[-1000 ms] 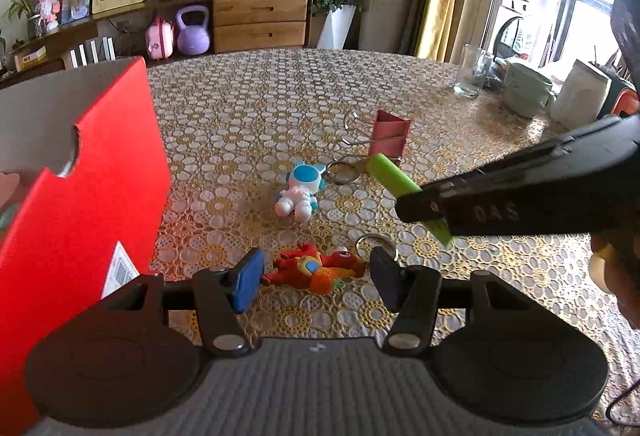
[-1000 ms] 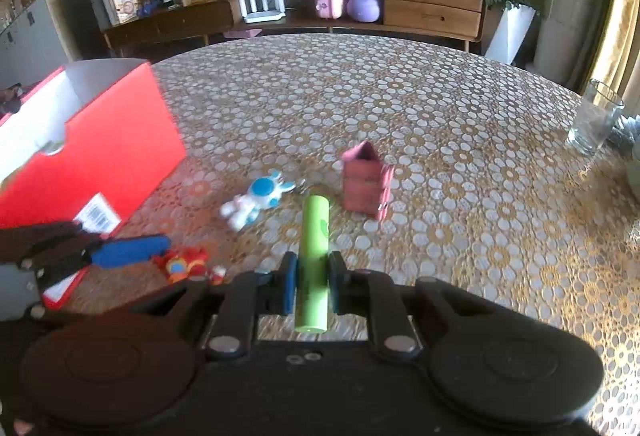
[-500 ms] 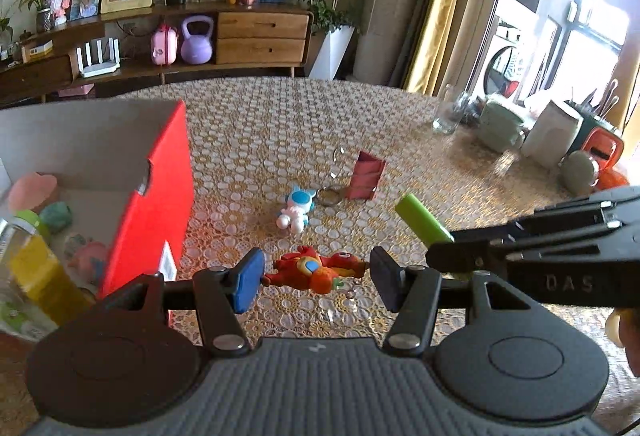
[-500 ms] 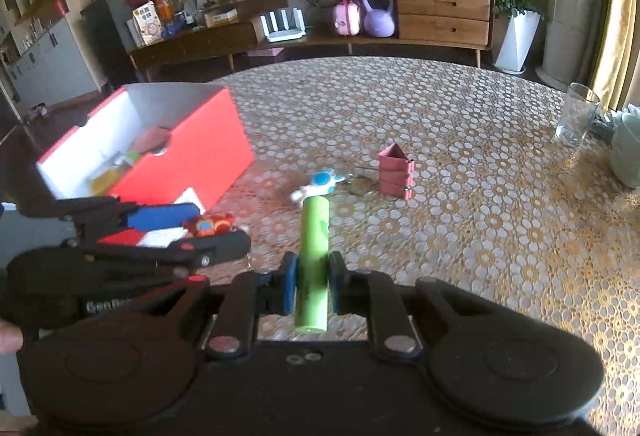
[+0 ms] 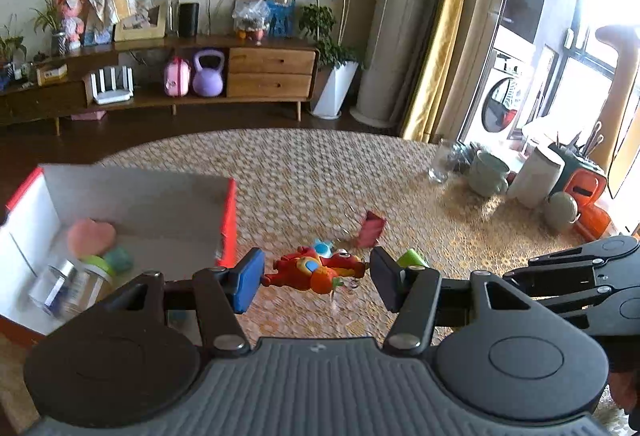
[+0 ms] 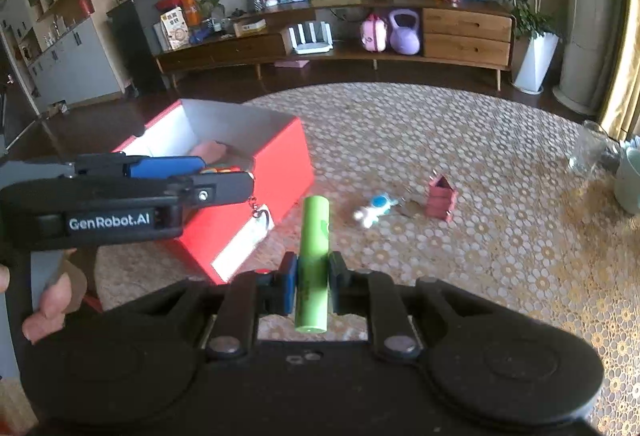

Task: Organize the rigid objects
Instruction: 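Carry the green stick and red figurine with both tools over the red box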

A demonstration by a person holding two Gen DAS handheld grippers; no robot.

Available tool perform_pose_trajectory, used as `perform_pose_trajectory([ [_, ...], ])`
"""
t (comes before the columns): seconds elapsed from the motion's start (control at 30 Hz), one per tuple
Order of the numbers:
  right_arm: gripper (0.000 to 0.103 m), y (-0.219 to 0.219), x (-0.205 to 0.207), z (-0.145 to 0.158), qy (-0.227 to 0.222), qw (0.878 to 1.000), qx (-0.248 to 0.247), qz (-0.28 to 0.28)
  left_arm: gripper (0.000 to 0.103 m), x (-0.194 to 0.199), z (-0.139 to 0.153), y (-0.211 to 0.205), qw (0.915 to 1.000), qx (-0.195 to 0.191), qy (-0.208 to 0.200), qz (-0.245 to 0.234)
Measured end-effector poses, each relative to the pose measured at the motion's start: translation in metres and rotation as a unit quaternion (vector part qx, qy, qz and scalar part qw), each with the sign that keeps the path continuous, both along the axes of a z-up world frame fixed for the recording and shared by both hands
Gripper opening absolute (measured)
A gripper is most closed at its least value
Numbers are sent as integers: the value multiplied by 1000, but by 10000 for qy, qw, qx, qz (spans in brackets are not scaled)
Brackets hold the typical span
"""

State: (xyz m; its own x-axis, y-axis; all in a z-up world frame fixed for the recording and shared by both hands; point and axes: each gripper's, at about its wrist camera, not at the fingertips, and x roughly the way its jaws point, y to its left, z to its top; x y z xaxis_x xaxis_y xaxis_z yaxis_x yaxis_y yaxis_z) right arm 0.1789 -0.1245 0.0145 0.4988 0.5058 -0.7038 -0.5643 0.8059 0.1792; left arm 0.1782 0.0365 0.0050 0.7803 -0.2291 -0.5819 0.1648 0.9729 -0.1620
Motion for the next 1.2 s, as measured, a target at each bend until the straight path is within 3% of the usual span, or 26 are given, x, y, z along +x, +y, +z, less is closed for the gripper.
perform_pose_trajectory([
  [0.3, 16, 46, -1, 27, -202, 9994, 64, 265, 57, 1, 36, 47, 9992, 105, -285, 247],
  [0.53, 16, 88, 11, 28, -178, 9990, 53, 397, 58, 17, 48, 93, 9977, 192, -320, 558],
  [0.8, 16, 133, 31, 11, -106, 9987, -49, 497, 57, 41, 32, 139, 9966, 253, -11, 787],
  [1.2, 16, 197, 73, -34, -101, 9935, -798, 800, 58, 90, -18, 162, 9928, 557, 549, 908],
])
